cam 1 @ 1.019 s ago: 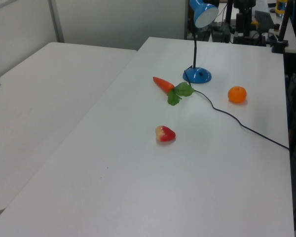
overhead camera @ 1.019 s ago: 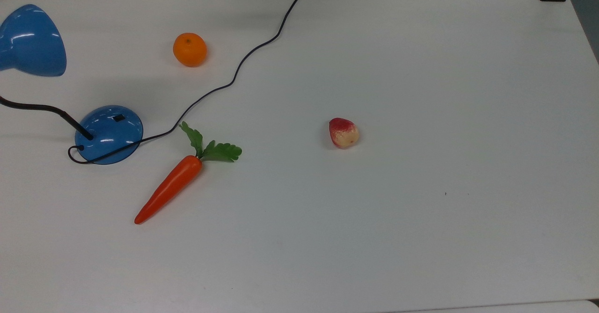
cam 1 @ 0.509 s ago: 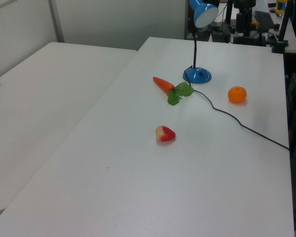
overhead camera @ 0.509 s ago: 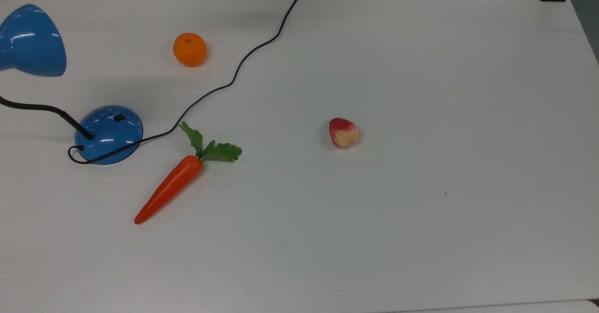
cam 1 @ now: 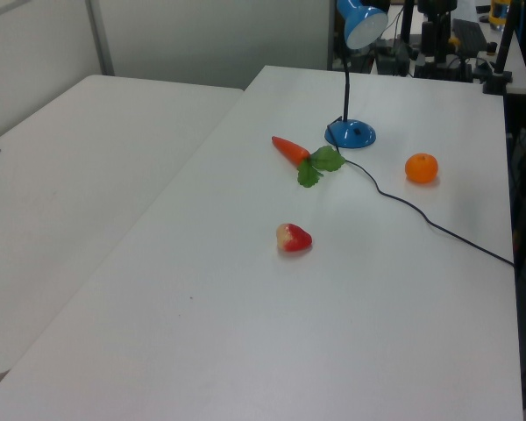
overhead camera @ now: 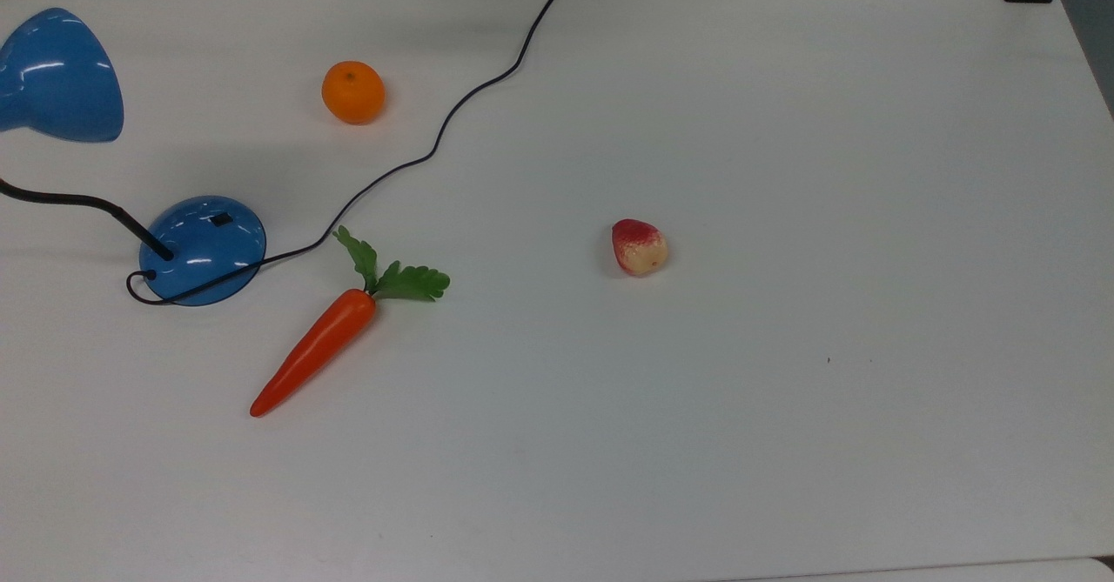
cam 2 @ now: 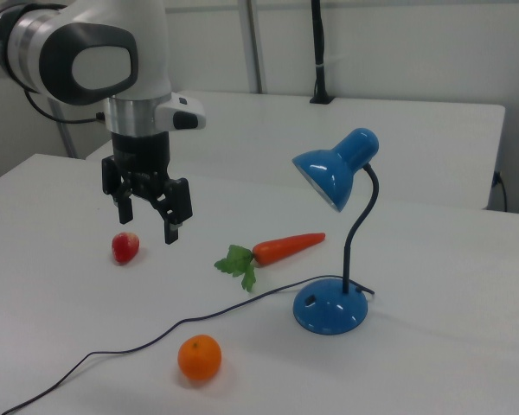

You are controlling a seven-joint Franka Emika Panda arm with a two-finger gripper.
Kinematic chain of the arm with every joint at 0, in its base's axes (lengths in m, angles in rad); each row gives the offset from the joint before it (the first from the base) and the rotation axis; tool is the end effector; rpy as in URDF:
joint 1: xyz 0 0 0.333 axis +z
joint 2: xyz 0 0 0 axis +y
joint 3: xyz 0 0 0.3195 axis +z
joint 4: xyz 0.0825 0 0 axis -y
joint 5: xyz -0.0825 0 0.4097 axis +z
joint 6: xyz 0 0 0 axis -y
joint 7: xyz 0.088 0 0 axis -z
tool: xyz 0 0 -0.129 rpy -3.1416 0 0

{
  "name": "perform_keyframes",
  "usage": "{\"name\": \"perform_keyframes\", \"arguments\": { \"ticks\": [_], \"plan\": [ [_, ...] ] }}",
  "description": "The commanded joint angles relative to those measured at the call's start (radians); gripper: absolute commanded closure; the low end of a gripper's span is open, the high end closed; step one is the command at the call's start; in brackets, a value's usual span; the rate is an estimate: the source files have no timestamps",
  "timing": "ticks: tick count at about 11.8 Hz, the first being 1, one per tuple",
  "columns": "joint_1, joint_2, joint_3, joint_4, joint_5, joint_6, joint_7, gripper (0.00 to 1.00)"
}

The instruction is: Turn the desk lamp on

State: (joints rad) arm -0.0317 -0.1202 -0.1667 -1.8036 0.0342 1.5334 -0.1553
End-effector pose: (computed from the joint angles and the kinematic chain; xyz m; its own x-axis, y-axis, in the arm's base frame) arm 0.5179 -0.1034 0.5546 0.9894 -0.0359 -0.1408 -0.0470 -0.9960 -0.0765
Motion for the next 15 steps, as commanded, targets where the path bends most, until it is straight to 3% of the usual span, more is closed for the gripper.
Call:
{"name": "perform_keyframes", "arguments": {
  "ticks": [1, 4, 5, 7, 8, 9, 11, 15],
  "plan": [
    [-0.039, 0.002, 0.018, 0.004, -0.013, -0.004, -0.023, 0.00],
    [-0.076, 0.010, 0.021, 0.004, -0.011, 0.027, -0.023, 0.08],
    [-0.098, 0.011, 0.042, 0.003, -0.011, 0.039, -0.024, 0.25],
    [-0.120, 0.013, 0.056, -0.003, -0.007, 0.070, -0.023, 0.67],
    [-0.128, 0.017, 0.055, -0.005, 0.001, 0.083, -0.021, 0.84],
    [-0.134, 0.021, 0.056, -0.006, 0.004, 0.108, -0.014, 0.94],
    [-0.142, 0.019, 0.058, -0.028, 0.006, 0.151, 0.002, 1.00],
    [-0.223, 0.002, 0.139, -0.114, 0.018, 0.301, 0.083, 1.00]
  ]
}}
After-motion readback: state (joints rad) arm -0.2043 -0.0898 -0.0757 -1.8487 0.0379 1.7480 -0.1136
